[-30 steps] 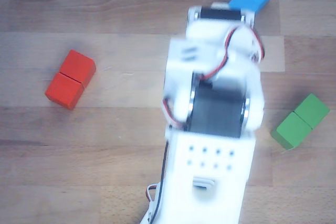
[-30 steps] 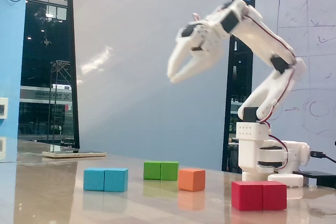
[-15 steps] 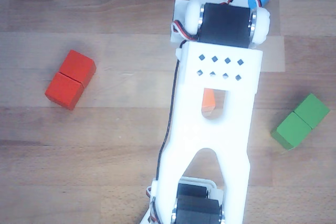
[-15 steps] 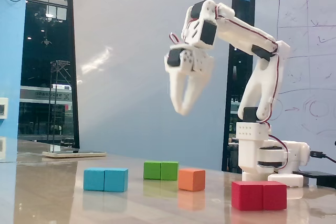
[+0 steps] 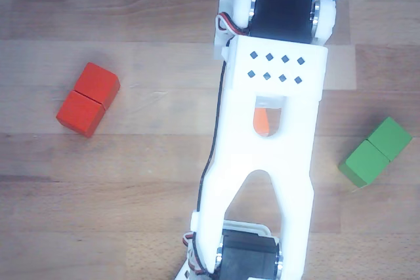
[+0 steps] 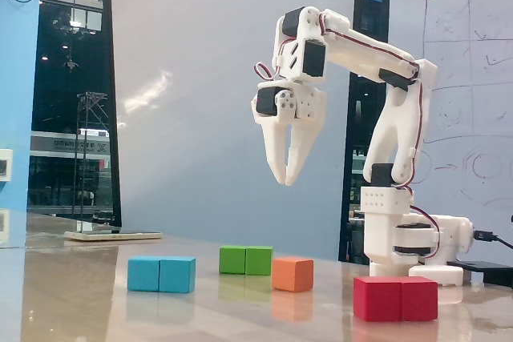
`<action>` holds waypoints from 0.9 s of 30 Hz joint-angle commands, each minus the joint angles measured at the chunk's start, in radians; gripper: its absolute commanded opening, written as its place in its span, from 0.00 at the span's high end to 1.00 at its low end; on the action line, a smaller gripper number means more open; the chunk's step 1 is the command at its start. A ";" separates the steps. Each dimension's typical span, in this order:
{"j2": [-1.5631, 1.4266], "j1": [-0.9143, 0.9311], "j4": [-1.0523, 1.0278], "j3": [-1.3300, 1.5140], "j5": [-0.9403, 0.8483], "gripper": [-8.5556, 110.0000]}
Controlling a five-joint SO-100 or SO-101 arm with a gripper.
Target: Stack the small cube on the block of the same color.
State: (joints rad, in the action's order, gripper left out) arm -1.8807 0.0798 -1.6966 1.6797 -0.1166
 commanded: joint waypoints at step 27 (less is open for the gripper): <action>-0.002 -0.169 -0.025 -0.097 -0.002 0.92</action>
State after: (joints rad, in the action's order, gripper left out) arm -1.8699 0.0966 -1.6966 1.6797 -0.1135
